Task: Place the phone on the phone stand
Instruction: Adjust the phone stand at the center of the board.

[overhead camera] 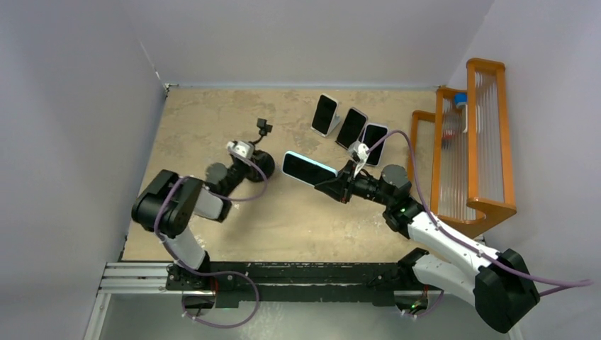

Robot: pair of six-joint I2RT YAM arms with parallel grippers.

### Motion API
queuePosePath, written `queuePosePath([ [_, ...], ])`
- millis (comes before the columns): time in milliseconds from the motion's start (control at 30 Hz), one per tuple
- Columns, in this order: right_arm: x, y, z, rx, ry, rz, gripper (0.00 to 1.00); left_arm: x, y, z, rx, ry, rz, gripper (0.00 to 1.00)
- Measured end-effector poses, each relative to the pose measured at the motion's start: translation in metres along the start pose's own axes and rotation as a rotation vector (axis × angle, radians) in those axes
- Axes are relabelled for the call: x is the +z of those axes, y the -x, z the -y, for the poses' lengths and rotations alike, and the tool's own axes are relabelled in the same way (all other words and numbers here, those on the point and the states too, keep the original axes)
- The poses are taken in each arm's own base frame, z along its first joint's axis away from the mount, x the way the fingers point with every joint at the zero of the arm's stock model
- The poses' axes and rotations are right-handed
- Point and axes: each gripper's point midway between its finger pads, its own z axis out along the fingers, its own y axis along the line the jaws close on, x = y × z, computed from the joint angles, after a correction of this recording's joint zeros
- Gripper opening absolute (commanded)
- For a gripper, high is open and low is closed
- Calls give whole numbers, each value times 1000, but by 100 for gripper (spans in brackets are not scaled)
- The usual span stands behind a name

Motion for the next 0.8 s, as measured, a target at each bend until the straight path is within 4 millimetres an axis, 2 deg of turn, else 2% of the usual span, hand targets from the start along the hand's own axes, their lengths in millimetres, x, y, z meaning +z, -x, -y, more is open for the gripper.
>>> queuePosePath([
  [100, -3, 4, -1, -13, -8, 29, 0, 6, 18, -17, 3, -185, 5, 4],
  [167, -3, 5, 0, -14, -10, 37, 0, 19, 19, -7, -8, -400, -43, 5],
  [200, -3, 5, 0, -13, -12, 39, 0, 28, 20, 5, -29, -566, -65, 7],
  [233, -3, 5, 0, -14, -12, 40, 0, 33, 16, 15, -58, -694, -91, 8],
  [300, -3, 6, 0, -16, -13, 43, 0, 34, 7, 24, -95, -813, -129, 10],
  [400, -4, 8, 2, -18, -28, 52, 0, 21, -16, 36, -189, -926, -209, 15],
  [433, -4, 10, 2, -21, -32, 59, 0, 17, -24, 38, -223, -932, -236, 22],
  [500, -5, 14, 1, -29, -37, 73, 0, 18, -31, 37, -244, -909, -258, 45],
  [600, -5, 17, 2, -38, -44, 84, 0, 22, -36, 31, -248, -823, -267, 73],
  [733, -4, 15, 5, -37, -50, 80, 0, 15, -49, 20, -241, -576, -257, 80],
  [800, -3, 14, 7, -35, -53, 76, 0, 11, -48, 12, -213, -350, -223, 82],
])
